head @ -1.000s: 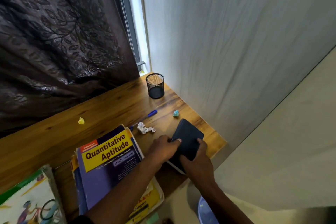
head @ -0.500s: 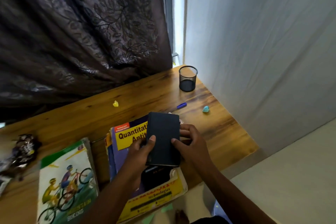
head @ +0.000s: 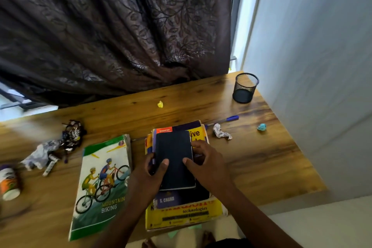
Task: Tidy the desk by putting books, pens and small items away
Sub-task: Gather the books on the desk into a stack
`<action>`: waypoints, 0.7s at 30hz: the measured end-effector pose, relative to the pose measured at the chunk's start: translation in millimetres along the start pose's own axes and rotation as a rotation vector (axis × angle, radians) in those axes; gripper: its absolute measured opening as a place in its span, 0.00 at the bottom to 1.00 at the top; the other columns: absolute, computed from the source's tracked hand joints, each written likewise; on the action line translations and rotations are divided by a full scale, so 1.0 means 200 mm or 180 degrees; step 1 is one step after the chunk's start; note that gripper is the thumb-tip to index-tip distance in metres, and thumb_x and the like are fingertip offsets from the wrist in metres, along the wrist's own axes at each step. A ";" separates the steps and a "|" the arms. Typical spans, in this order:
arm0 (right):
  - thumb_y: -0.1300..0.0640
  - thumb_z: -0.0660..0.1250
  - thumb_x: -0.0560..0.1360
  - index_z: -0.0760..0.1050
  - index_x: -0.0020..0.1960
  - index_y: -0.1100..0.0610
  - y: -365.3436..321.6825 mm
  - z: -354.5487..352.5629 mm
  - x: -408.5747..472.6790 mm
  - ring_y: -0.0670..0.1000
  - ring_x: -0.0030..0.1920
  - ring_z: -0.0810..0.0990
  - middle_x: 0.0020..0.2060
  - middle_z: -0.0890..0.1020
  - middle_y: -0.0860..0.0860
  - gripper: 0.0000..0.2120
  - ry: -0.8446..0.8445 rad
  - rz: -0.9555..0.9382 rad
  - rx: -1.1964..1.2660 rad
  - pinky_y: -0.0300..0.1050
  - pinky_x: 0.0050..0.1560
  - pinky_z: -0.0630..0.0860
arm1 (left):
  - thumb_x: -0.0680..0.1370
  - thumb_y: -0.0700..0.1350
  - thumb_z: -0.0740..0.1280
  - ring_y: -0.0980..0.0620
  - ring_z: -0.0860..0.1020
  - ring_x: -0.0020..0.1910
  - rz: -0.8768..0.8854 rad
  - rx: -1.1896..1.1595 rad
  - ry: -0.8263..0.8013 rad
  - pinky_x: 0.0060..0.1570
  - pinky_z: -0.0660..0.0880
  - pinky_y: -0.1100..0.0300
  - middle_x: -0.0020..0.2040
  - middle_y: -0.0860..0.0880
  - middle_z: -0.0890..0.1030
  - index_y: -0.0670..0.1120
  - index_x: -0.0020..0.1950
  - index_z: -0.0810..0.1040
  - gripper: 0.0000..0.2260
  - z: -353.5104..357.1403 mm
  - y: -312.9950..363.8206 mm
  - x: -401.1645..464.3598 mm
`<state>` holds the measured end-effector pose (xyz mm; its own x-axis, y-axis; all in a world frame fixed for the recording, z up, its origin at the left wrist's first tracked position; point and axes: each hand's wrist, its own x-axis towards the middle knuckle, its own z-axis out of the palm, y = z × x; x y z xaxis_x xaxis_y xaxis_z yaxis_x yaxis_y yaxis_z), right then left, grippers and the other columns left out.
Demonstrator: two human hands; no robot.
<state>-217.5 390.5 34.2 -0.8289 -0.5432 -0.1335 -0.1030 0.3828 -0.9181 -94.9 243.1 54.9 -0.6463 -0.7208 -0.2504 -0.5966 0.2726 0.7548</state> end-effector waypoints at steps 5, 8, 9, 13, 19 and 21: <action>0.46 0.74 0.76 0.72 0.69 0.43 0.01 0.00 0.02 0.42 0.56 0.81 0.59 0.80 0.39 0.24 0.0002 -0.0141 -0.0387 0.34 0.44 0.81 | 0.78 0.60 0.70 0.53 0.82 0.50 0.0185 0.0709 0.0153 0.49 0.79 0.55 0.55 0.51 0.85 0.49 0.62 0.83 0.19 -0.03 0.05 -0.02; 0.44 0.73 0.76 0.71 0.72 0.44 0.02 0.00 0.02 0.44 0.59 0.81 0.62 0.81 0.41 0.26 0.0020 -0.0214 -0.0739 0.42 0.52 0.83 | 0.77 0.62 0.70 0.60 0.81 0.43 0.0221 0.0735 0.0044 0.42 0.79 0.60 0.47 0.56 0.85 0.51 0.55 0.85 0.16 -0.03 0.03 -0.01; 0.43 0.72 0.77 0.71 0.73 0.44 0.02 0.00 0.01 0.44 0.58 0.82 0.62 0.82 0.42 0.26 0.0019 -0.0229 -0.0813 0.43 0.53 0.83 | 0.77 0.62 0.70 0.61 0.81 0.43 0.0217 0.0700 0.0029 0.42 0.79 0.60 0.47 0.56 0.85 0.52 0.55 0.85 0.16 -0.03 0.02 -0.01; 0.42 0.70 0.78 0.69 0.73 0.44 0.02 0.02 -0.02 0.45 0.57 0.82 0.61 0.82 0.43 0.26 0.0142 -0.0306 -0.1022 0.43 0.52 0.82 | 0.75 0.68 0.67 0.59 0.83 0.46 0.0243 0.0507 0.0026 0.45 0.83 0.53 0.49 0.57 0.86 0.54 0.57 0.85 0.22 0.00 -0.03 0.00; 0.38 0.69 0.76 0.70 0.70 0.43 0.07 0.02 -0.05 0.45 0.57 0.78 0.57 0.81 0.44 0.25 0.0353 -0.0295 -0.1272 0.45 0.51 0.80 | 0.79 0.58 0.70 0.61 0.82 0.48 0.0365 0.0182 -0.0025 0.49 0.83 0.54 0.48 0.62 0.82 0.54 0.63 0.82 0.15 0.06 -0.03 -0.03; 0.38 0.69 0.76 0.71 0.70 0.43 0.07 0.03 -0.06 0.46 0.56 0.79 0.56 0.82 0.42 0.25 0.0400 -0.0351 -0.1241 0.46 0.50 0.80 | 0.79 0.57 0.70 0.63 0.82 0.47 0.0422 0.0108 -0.0022 0.46 0.83 0.58 0.46 0.63 0.81 0.54 0.62 0.82 0.14 0.06 -0.05 -0.04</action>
<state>-206.2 397.9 20.8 -0.8594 -0.5107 0.0263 -0.3750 0.5945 -0.7112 -89.9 253.1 43.2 -0.7237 -0.6727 -0.1541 -0.5214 0.3866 0.7607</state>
